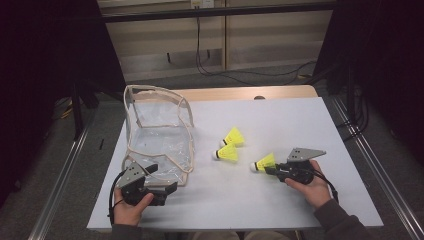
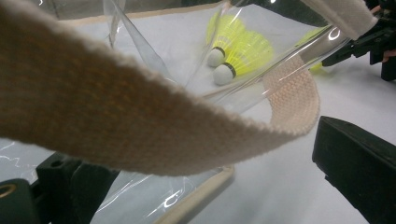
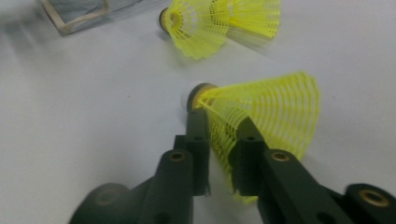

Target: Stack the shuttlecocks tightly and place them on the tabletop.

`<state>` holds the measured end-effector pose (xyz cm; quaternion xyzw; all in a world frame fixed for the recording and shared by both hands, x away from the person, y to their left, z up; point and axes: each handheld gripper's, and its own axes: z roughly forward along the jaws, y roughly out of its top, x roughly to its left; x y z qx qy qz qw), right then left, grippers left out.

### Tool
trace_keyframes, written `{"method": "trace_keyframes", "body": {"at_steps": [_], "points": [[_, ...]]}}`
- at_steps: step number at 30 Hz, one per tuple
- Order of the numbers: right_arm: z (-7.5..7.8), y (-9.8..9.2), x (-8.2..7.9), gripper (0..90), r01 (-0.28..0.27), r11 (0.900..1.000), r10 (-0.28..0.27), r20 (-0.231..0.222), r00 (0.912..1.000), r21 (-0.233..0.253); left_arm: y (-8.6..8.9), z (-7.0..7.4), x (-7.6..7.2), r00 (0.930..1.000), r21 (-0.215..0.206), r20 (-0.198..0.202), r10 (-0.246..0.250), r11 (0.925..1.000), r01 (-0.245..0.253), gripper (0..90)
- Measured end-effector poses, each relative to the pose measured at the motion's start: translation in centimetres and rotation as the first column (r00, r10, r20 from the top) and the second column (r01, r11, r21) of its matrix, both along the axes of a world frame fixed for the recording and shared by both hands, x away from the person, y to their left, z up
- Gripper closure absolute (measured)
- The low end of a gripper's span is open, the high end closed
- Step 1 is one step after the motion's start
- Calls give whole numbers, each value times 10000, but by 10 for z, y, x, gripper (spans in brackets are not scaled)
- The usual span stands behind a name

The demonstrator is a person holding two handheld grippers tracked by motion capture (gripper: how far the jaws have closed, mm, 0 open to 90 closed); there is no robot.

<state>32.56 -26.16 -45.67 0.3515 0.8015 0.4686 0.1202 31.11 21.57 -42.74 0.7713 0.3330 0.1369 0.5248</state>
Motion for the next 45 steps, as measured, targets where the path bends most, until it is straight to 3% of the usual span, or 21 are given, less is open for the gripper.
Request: {"method": "trace_keyframes", "body": {"at_steps": [12, 45], "points": [[1, 0, 0, 890, -505, 9986, 506, -118, 9986, 148, 0, 0, 0, 10000, -9, 17, -24, 10000, 24, 26], [12, -5, -2, 896, -355, 9982, 346, 186, 9992, 481, 0, 0, 0, 10000, 79, 46, -49, 10000, 48, 26]]}}
